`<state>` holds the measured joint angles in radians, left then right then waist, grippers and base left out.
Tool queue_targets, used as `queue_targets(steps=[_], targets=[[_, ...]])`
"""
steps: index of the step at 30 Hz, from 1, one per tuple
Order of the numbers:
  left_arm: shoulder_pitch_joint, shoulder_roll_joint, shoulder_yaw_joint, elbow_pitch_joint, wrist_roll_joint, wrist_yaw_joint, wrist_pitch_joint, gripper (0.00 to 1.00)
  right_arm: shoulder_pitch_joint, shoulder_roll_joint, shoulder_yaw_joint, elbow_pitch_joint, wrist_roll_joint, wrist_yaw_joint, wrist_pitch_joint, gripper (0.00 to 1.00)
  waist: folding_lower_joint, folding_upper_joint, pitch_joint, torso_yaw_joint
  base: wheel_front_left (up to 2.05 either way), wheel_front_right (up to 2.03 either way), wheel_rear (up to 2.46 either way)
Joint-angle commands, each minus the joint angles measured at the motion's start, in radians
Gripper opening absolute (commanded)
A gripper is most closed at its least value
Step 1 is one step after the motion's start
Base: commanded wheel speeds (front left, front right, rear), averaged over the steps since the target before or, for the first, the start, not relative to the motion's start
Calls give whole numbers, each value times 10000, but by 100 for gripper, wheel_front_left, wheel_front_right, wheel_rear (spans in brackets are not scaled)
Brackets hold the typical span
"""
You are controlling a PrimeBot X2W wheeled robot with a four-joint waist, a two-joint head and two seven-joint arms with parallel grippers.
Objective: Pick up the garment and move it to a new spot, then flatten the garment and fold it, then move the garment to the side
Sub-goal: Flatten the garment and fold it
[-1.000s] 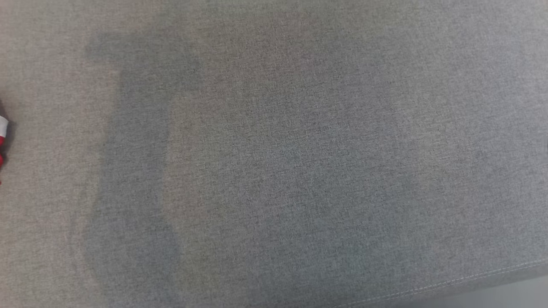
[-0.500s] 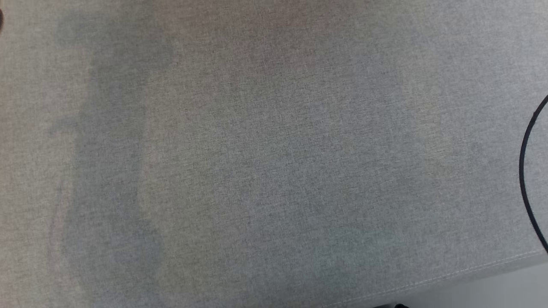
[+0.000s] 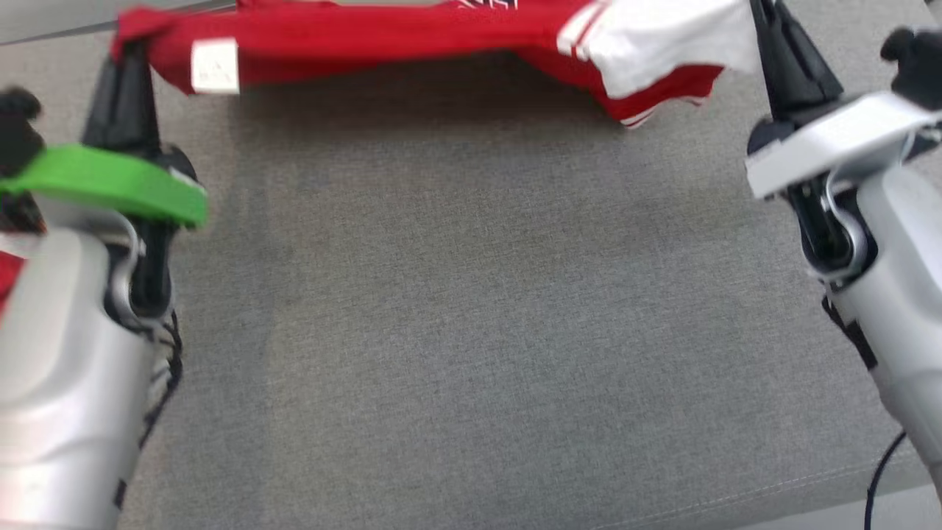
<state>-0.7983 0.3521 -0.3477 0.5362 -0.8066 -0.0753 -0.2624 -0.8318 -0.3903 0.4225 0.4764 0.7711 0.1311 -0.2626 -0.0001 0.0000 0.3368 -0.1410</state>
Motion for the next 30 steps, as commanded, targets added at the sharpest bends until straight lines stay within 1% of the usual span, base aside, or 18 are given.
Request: queue_targets(steps=[1, 3, 5, 8, 12, 15, 21, 27, 30], targets=[[854, -105, 203, -298, 197, 84, -29, 0, 793, -113, -201, -425, 94, -8, -29, 0, 1, 0, -374, 291, 0, 0, 0], [1716, -280, 454, -709, 479, 153, -31, 0, 1794, -168, -438, -929, 196, -8, -29, 0, 1, 0, -467, 366, 0, 0, 0], [2716, -587, 761, -1113, 637, 209, -30, 0, 2936, -190, -757, -1475, 297, -9, -14, 0, 1, 0, -623, 448, 0, 0, 0], [3890, -788, 1185, -1499, 982, 285, -32, 0, 4320, -114, -1132, -2137, 410, -11, 246, 0, 1, 0, -837, 459, 0, 0, 0], [5389, -1241, 1688, -2000, 1178, 248, -33, 0, 6148, 98, -1724, -2867, 227, -13, 684, 0, 1, 0, -1143, 430, 0, 0, 0], [6457, -1548, 2090, -2209, 1326, 207, -31, 0, 7376, 390, -2186, -3308, 97, -13, 1037, 0, 1, 0, -1382, 411, 0, 0, 0], [8083, -2130, 2744, -2411, 1581, 115, -32, 0, 9266, 977, -3024, -4133, -257, -14, 1831, 0, 1, 0, -1782, 421, 0, 0, 0], [8976, -2498, 3109, -2600, 1802, 4, -33, 0, 10800, 1549, -3880, -5191, -682, -14, 2773, 0, 1, 0, -1989, 567, 0, 0, 0], [9227, -2594, 3121, -2581, 1931, -56, -34, 0, 11222, 1890, -4314, -5628, -871, -16, 3189, 0, 1, 0, -2018, 598, 0, 0, 0]])
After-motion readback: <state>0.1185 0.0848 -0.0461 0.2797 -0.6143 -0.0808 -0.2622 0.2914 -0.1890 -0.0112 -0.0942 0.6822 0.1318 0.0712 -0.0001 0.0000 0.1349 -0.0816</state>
